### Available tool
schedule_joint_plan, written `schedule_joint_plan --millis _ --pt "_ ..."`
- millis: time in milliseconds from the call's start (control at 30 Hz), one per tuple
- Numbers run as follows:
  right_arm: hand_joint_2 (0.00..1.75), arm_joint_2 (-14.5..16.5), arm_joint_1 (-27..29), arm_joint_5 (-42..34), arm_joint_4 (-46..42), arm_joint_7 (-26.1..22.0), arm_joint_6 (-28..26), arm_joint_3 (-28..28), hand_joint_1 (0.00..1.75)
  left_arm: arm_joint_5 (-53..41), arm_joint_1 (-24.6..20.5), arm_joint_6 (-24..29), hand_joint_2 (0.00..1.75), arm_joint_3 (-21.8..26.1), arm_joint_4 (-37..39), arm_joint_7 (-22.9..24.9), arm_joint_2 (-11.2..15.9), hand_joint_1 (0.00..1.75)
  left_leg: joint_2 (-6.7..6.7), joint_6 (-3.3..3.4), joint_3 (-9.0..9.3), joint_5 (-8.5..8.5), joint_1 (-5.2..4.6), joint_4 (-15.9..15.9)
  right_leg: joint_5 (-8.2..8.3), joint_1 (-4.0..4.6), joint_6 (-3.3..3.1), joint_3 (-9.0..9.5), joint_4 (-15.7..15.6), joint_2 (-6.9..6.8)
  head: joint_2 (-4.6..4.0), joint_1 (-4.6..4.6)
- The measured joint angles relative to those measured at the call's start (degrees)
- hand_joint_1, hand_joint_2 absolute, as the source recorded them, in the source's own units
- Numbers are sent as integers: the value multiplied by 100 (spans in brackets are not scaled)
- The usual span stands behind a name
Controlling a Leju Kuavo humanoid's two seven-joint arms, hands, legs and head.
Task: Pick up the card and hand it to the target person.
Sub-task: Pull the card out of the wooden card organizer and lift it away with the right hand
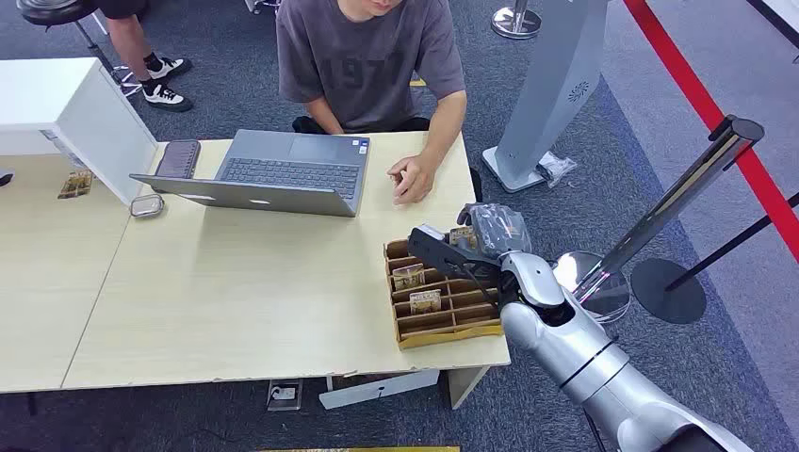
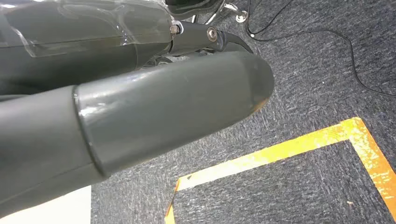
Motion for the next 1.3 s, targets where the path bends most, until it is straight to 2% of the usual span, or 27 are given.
schedule_joint_plan --millis 233,400,500,600,900,1200,1300 --pt "175 2 1 0 0 -2 4 4 117 0 0 0 0 -10 0 0 0 0 0 0 0 0 0 0 0 0 0 0 0 0 0 0" --pt "175 39 -9 15 2 -11 57 8 122 -2 0 0 0 -44 0 0 0 0 0 0 0 0 0 0 0 0 0 0 0 0 0 0" --pt "175 48 -19 47 3 -18 120 10 119 -4 0 0 0 -51 0 0 0 0 0 0 0 0 0 0 0 0 0 0 0 0 0 0" --pt "175 51 -28 65 9 -17 168 17 125 -5 0 -1 0 -55 0 0 0 0 0 0 0 0 0 -1 0 0 0 0 0 0 0 0" --pt "175 64 -70 103 17 -14 237 78 119 -9 -1 0 0 -59 0 1 0 0 0 0 1 0 0 0 0 0 0 1 0 0 0 0" --pt "175 63 -92 127 17 25 364 89 159 -9 -1 -2 0 -59 0 2 0 0 1 0 2 0 0 -1 0 0 0 1 0 1 0 0" --pt "175 63 -96 129 17 29 384 91 161 -10 -1 -2 0 -59 0 3 0 0 2 0 4 0 0 0 0 0 0 2 0 2 0 -1"
